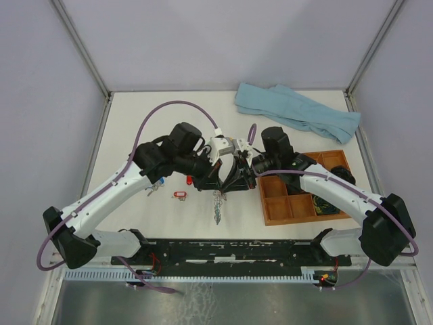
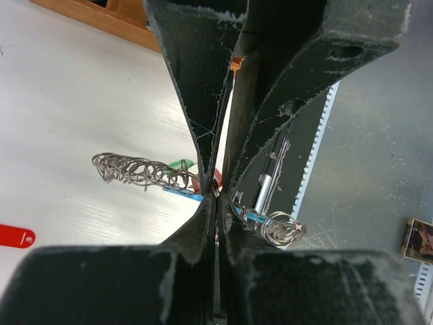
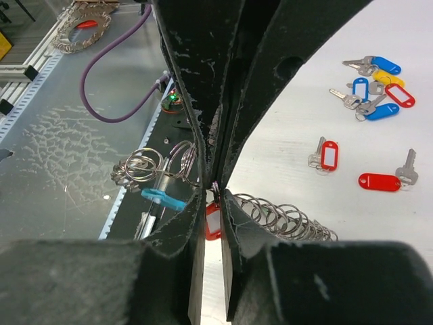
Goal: Remove the keys from the keyring
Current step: Remove the key from the keyring.
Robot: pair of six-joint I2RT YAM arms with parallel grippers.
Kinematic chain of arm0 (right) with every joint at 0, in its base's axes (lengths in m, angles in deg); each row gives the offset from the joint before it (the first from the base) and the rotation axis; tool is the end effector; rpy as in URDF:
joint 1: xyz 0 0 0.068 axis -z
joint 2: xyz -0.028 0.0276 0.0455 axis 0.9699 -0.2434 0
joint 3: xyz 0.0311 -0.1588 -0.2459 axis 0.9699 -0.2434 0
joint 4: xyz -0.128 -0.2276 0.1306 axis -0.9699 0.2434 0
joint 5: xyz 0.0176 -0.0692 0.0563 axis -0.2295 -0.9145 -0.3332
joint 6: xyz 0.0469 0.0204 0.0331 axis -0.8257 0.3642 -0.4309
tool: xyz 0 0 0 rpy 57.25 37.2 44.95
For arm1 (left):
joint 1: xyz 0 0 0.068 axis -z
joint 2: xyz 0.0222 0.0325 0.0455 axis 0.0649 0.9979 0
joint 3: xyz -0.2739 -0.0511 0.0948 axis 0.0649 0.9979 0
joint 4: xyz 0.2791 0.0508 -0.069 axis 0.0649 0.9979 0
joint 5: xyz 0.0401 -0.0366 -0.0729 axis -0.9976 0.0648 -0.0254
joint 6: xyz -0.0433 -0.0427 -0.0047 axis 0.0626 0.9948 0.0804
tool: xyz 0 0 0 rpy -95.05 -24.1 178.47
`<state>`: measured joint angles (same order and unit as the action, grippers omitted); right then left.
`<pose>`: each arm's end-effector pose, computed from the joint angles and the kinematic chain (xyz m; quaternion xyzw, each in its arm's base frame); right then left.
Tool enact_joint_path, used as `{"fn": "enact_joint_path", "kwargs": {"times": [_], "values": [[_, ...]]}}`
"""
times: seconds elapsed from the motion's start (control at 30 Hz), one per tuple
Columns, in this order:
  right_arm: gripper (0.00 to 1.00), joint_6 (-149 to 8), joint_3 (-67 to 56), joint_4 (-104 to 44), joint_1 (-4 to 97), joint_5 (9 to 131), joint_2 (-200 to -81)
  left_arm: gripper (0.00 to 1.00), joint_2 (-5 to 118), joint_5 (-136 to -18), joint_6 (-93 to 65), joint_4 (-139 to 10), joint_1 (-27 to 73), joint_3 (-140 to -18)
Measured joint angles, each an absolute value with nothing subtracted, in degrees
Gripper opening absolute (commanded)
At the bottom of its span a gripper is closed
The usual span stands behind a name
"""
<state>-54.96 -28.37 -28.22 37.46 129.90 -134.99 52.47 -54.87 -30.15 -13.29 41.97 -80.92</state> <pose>0.2176 0.2262 0.2982 -0.5522 0.5286 0.5658 0.3090 0.1812 -0.2187 0.3733 0.4682 0.7712 -0.3540 0.2464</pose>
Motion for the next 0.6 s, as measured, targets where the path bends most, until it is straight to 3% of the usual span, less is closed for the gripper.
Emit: {"fn": "enact_joint_path", "kwargs": {"times": [0.6], "values": [[0.23,-54.24,-26.93,-25.69,38.0,130.18,-134.96,0.03,54.53,-54.17,-31.94,-9.62,41.58,-84.29]]}}
